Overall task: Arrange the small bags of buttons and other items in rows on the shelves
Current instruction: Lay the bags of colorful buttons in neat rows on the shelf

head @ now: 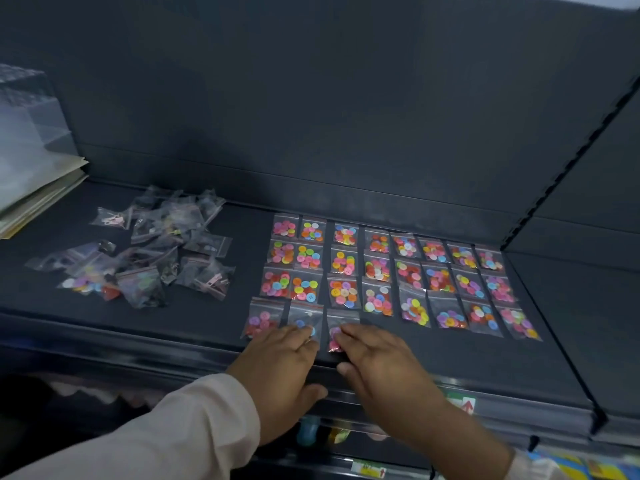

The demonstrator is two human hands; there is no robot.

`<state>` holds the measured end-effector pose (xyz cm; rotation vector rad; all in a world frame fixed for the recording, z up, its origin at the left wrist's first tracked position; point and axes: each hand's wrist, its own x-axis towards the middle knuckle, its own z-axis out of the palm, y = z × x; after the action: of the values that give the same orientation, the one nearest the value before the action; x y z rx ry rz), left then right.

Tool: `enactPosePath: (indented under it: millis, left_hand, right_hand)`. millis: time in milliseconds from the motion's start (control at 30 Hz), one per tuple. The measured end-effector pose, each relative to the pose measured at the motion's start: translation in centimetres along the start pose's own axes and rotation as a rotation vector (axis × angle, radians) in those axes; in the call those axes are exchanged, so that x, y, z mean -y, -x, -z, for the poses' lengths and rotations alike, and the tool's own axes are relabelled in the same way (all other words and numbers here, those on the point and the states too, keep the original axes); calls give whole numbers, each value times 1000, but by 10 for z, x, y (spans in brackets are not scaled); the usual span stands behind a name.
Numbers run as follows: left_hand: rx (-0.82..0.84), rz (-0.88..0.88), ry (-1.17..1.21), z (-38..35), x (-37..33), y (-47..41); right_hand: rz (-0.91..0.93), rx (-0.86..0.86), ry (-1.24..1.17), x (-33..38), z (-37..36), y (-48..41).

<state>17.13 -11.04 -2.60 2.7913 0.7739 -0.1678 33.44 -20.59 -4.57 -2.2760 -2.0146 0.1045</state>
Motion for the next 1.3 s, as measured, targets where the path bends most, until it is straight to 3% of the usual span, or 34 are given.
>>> enactPosePath:
  millis: [567, 667, 1067, 1300]
  left_hand:
    - [-60, -31, 35, 1, 10, 2]
    - [-113, -32, 50, 4, 16, 4]
    - [-279, 209, 48, 46, 91, 27]
    - [-325, 355, 32, 54, 163, 60]
  right_hand:
    - [-44, 34, 84, 9, 10, -2]
    - [-18, 14, 10, 13, 16, -11]
    - [191, -76, -12, 79, 31, -90]
    - [372, -28, -90, 148, 27, -143]
